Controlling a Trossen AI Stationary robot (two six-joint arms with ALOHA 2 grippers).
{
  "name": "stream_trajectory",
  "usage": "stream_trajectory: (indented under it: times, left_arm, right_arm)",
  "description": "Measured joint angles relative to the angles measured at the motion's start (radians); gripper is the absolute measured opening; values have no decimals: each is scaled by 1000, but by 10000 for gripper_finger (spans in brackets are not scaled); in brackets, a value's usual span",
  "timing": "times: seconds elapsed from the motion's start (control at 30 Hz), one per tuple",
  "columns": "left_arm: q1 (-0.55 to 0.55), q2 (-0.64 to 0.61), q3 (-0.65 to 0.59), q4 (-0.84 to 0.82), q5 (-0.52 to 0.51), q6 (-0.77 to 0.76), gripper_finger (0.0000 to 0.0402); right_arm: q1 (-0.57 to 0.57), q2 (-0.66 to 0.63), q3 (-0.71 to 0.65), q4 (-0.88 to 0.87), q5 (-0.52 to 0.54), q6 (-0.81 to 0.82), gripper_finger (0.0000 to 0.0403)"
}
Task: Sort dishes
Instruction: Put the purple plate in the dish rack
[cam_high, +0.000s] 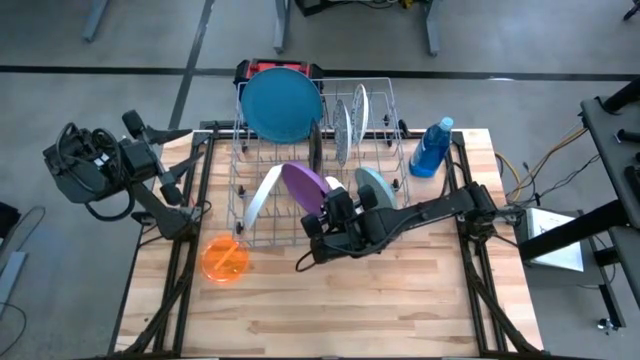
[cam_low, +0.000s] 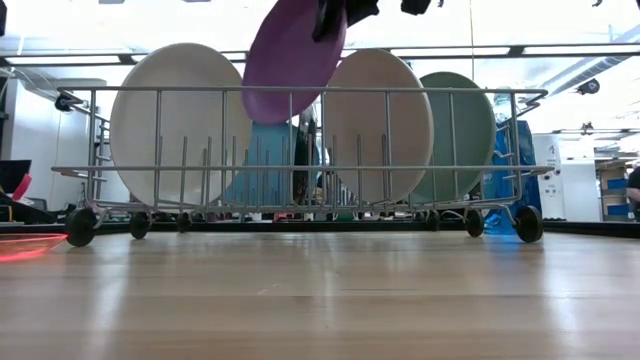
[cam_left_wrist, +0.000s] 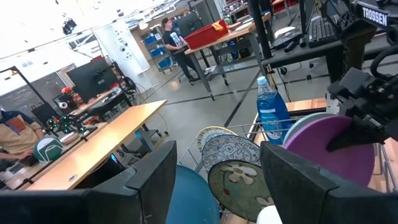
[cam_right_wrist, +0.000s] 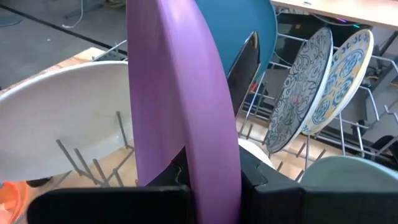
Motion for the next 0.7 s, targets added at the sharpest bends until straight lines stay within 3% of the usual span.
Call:
stream_trajectory:
  times: [0.7]
  left_arm:
    - [0, 16, 0, 0, 0, -5, 220]
  right_arm:
    - [-41, 0, -62, 83, -4, -35, 36]
